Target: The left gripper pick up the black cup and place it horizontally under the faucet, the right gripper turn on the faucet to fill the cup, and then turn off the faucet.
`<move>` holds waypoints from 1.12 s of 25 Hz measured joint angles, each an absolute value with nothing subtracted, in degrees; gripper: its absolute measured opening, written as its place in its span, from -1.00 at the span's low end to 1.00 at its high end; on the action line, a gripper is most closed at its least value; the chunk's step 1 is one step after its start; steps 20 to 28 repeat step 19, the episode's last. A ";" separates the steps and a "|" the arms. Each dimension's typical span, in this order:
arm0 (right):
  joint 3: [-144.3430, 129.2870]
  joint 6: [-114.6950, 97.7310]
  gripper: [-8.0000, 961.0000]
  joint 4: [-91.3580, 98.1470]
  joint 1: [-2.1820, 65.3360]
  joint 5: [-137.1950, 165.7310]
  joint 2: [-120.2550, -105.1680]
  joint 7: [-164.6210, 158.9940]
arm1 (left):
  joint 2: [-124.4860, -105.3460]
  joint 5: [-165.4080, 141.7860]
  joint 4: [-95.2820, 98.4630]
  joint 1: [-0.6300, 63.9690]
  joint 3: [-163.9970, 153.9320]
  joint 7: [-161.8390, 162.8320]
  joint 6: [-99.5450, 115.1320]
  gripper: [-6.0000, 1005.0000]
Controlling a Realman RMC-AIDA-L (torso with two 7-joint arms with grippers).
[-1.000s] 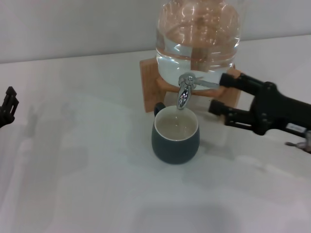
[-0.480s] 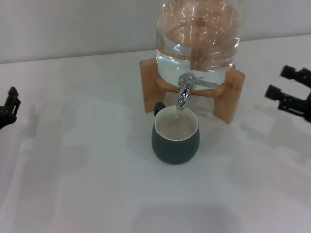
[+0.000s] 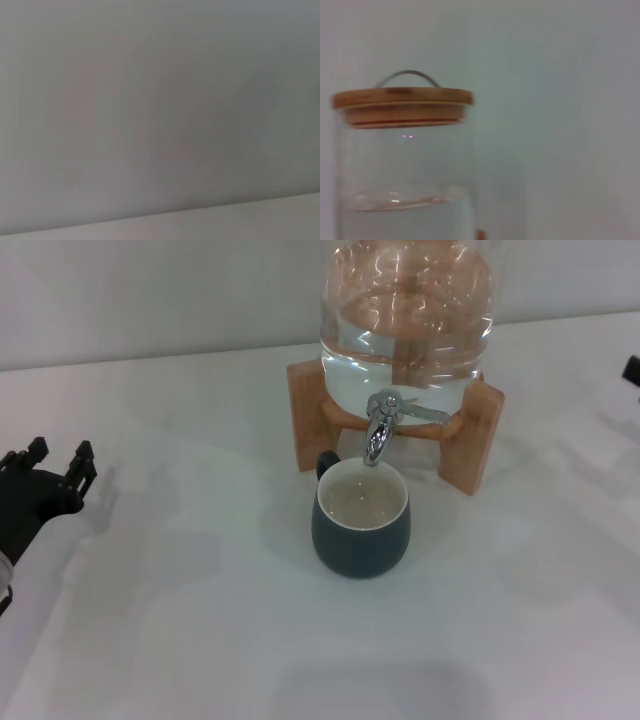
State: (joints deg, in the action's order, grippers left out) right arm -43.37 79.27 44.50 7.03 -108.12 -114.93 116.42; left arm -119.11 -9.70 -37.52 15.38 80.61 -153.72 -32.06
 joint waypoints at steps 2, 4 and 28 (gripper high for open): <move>-42.20 78.11 0.77 44.11 7.14 -108.14 -114.93 116.92 | -119.14 -9.95 -38.38 14.74 80.47 -153.71 -32.04 0.09; -41.21 76.86 0.77 43.20 7.38 -108.31 -114.92 117.29 | -119.16 -9.95 -39.06 14.16 80.43 -153.72 -32.20 0.09; -38.40 70.28 0.77 37.23 9.42 -108.23 -114.52 117.95 | -119.72 -7.36 -37.43 6.91 79.15 -151.08 -53.99 0.09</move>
